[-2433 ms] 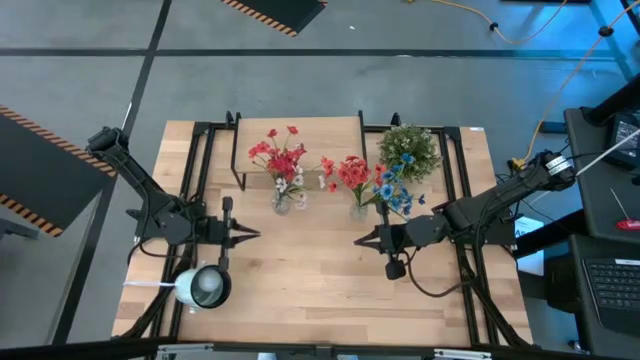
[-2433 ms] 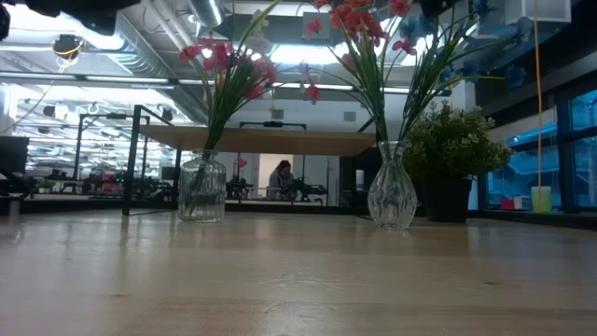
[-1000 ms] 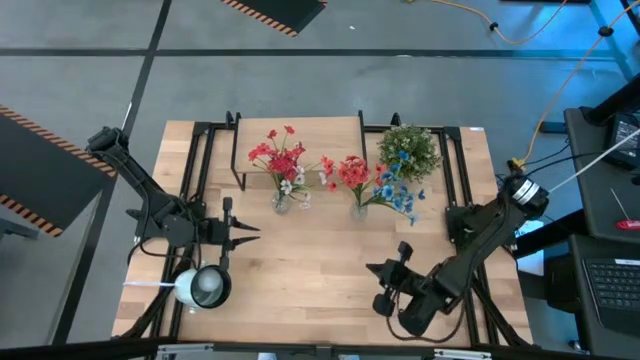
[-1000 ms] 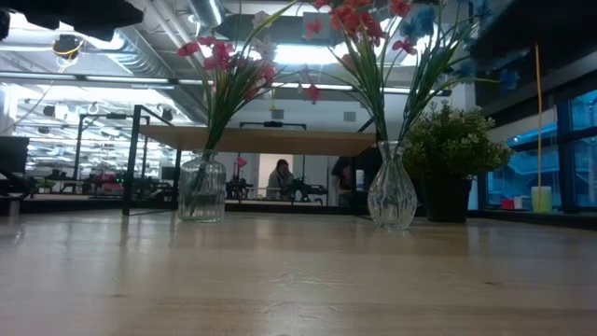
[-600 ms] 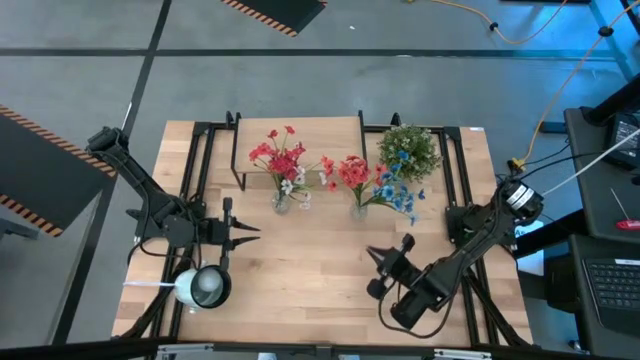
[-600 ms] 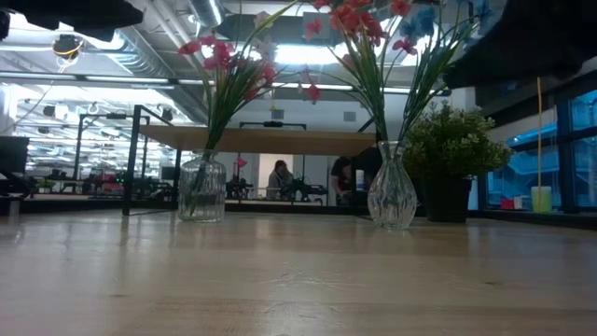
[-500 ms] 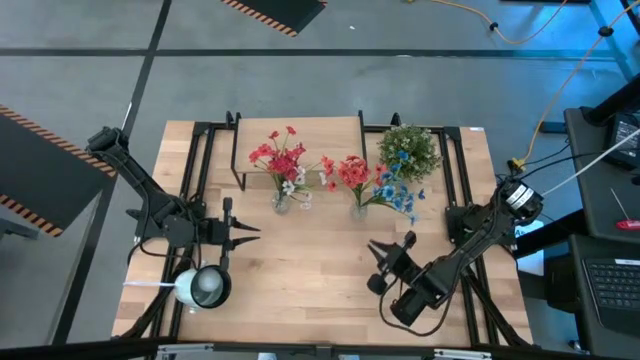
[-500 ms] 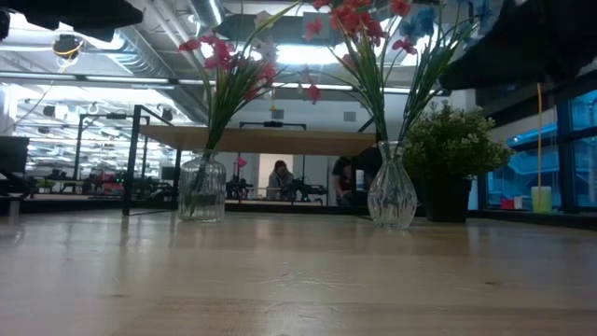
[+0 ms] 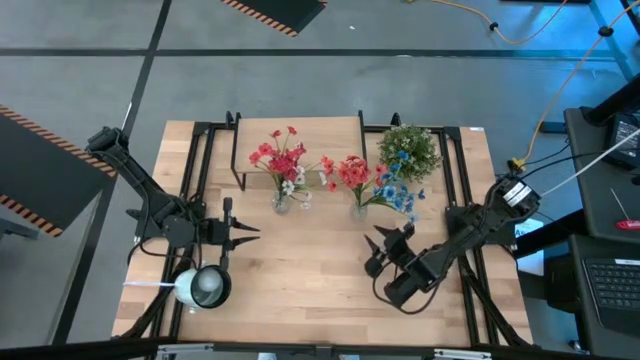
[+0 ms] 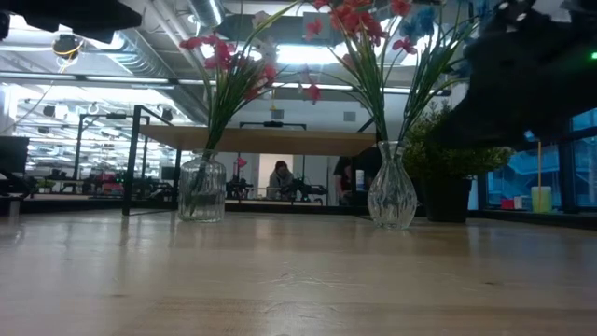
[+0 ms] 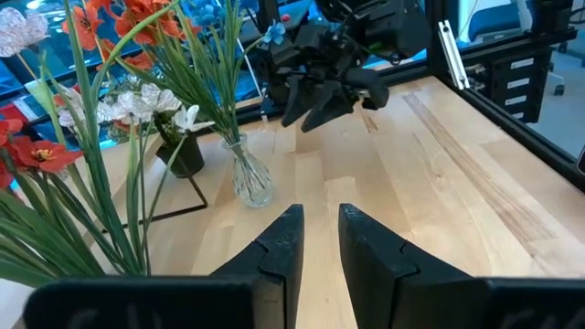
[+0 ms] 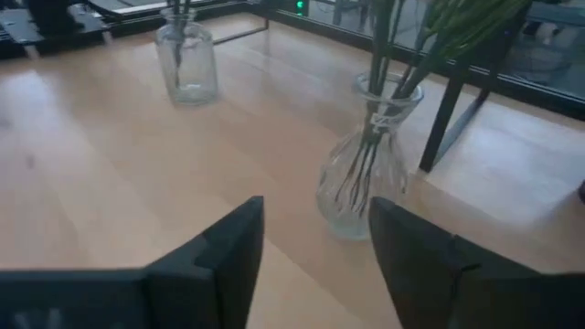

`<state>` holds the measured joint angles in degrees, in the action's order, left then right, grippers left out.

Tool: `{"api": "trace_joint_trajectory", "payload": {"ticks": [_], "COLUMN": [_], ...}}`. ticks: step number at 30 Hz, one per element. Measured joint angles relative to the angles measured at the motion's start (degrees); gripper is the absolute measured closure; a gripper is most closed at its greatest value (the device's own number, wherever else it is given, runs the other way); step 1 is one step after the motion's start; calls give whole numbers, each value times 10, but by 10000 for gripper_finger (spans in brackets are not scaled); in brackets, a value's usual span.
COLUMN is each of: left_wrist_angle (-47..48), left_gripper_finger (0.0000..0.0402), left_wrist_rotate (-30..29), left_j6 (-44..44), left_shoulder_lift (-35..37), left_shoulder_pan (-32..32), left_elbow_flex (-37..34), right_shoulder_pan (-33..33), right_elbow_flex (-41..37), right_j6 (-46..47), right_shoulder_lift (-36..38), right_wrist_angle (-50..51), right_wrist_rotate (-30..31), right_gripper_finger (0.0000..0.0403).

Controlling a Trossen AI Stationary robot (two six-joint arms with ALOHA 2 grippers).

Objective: Pick and place flowers into a vace then onto a shelf
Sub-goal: Put the right transparent vase on the shelf

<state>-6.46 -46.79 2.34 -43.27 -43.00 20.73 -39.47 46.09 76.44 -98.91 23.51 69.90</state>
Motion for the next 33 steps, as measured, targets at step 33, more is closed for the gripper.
{"api": "trace_joint_trajectory", "payload": {"ticks": [33], "left_wrist_angle": [24], "left_gripper_finger": [339], "left_wrist_rotate": [0], "left_j6": [-1], "left_shoulder_lift": [0], "left_shoulder_pan": [0], "left_elbow_flex": [0], "right_shoulder_pan": [93], "right_elbow_flex": [-31], "right_j6": [-169], "right_shoulder_lift": [-64], "right_wrist_angle": [-206], "right_wrist_rotate": [95], "right_gripper_finger": [140]}}
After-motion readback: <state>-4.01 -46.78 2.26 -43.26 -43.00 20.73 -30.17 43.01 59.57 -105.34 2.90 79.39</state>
